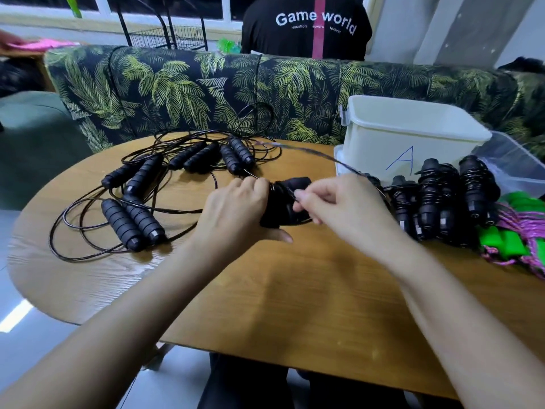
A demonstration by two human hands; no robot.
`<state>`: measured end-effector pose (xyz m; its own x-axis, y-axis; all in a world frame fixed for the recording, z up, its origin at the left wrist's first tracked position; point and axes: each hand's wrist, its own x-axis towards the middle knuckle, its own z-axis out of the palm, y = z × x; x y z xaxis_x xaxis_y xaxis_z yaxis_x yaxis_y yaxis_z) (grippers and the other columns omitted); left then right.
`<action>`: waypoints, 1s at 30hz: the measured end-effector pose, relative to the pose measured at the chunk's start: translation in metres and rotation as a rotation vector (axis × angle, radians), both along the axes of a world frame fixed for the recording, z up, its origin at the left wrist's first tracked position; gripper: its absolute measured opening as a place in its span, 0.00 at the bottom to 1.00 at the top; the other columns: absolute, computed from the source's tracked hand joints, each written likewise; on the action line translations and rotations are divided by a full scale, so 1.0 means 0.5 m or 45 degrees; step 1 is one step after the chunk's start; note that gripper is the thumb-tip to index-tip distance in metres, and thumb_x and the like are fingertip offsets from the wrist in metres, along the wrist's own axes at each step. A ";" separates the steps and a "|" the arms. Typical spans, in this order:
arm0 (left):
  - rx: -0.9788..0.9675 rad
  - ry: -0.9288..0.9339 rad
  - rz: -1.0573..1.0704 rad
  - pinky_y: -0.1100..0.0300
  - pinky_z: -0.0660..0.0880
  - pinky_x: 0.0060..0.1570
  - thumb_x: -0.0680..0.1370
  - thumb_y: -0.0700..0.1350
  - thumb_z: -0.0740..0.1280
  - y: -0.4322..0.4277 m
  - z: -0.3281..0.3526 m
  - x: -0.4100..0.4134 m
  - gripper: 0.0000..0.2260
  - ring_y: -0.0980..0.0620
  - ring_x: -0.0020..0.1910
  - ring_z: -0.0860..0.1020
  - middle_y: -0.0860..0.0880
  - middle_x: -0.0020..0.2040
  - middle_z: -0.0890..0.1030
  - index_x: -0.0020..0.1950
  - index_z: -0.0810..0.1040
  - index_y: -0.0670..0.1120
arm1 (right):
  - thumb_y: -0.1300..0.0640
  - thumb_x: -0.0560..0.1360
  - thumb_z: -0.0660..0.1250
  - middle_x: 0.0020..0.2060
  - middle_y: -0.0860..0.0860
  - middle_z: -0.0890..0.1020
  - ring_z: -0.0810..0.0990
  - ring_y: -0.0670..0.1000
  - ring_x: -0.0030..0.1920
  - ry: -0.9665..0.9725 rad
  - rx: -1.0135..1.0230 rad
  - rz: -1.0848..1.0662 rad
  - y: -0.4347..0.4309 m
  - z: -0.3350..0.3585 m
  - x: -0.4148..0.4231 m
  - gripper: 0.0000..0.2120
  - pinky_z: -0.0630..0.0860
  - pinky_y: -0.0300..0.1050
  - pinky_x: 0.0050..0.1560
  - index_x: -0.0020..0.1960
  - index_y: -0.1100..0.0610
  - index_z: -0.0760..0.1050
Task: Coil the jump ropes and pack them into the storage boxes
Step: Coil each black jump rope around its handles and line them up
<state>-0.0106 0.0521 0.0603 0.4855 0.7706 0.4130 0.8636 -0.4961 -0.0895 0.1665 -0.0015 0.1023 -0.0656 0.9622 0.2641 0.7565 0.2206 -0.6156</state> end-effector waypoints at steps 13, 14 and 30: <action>-0.370 -0.504 -0.041 0.55 0.67 0.37 0.53 0.81 0.60 -0.007 -0.003 -0.026 0.47 0.45 0.45 0.80 0.54 0.41 0.79 0.59 0.75 0.48 | 0.52 0.77 0.69 0.32 0.47 0.84 0.81 0.52 0.37 0.408 -0.191 0.127 -0.067 -0.111 0.008 0.09 0.78 0.49 0.49 0.40 0.51 0.85; -0.455 -0.595 -0.063 0.55 0.68 0.35 0.54 0.80 0.61 -0.008 -0.007 -0.028 0.44 0.47 0.40 0.80 0.54 0.37 0.79 0.56 0.76 0.48 | 0.50 0.76 0.70 0.32 0.49 0.83 0.81 0.55 0.39 0.384 -0.179 0.110 -0.063 -0.117 0.008 0.10 0.77 0.52 0.50 0.40 0.51 0.85; -1.248 -0.867 -0.423 0.63 0.70 0.24 0.63 0.68 0.67 -0.027 0.000 -0.013 0.35 0.55 0.25 0.73 0.52 0.30 0.77 0.50 0.79 0.37 | 0.35 0.60 0.73 0.65 0.54 0.71 0.67 0.56 0.67 -0.282 0.663 -0.086 -0.031 -0.111 0.044 0.44 0.63 0.59 0.71 0.67 0.58 0.67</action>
<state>-0.0171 0.0389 0.0601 0.6289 0.7771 -0.0239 0.4085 -0.3042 0.8606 0.1884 -0.0172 0.0470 -0.1163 0.7127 0.6917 0.8781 0.3993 -0.2638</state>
